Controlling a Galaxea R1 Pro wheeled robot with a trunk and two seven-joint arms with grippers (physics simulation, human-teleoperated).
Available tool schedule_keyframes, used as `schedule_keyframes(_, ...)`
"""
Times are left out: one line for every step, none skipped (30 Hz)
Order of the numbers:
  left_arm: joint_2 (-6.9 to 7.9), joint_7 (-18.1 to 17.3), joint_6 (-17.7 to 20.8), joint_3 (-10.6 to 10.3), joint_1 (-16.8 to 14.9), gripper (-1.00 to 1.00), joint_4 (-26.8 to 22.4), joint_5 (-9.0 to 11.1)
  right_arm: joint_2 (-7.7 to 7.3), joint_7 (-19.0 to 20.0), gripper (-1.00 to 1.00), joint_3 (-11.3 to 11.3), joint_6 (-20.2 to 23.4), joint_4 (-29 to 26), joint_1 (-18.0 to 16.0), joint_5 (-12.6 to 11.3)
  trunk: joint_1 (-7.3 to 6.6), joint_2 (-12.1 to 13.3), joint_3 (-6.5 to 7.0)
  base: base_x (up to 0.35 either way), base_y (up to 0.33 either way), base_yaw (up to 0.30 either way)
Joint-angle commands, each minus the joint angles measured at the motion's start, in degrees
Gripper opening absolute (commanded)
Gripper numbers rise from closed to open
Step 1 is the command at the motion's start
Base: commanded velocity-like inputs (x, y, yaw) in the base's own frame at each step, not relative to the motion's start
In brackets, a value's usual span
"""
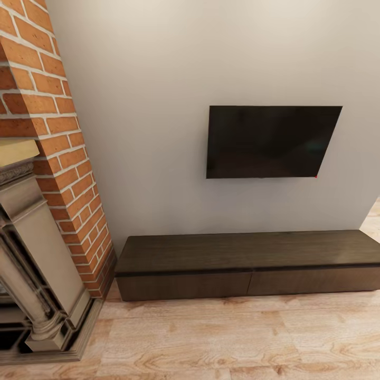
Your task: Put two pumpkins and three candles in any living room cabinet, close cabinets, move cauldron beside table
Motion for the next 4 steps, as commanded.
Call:
schedule_keyframes(0.09,0.1,-0.1,-0.5,0.0,1.00,0.0,0.5,0.04,-0.1,1.00,0.5,-0.2,0.1,-0.1,-0.3,0.01,-0.1,-0.07,0.000,0.000,0.000)
schedule_keyframes(0.12,0.1,-0.1,-0.5,0.0,1.00,0.0,0.5,0.05,-0.1,1.00,0.5,-0.2,0.1,-0.1,-0.3,0.01,-0.1,-0.07,0.000,0.000,0.000)
schedule_keyframes(0.15,0.1,-0.1,-0.5,0.0,1.00,0.0,0.6,0.05,-0.1,1.00,0.5,-0.2,0.1,-0.1,-0.3,0.01,-0.1,-0.07,0.000,0.000,0.000)
schedule_keyframes(0.16,0.1,-0.1,-0.5,0.0,1.00,0.0,0.6,0.02,-0.1,1.00,0.5,-0.2,0.1,-0.1,-0.3,0.01,-0.1,-0.07,0.000,0.000,0.000)
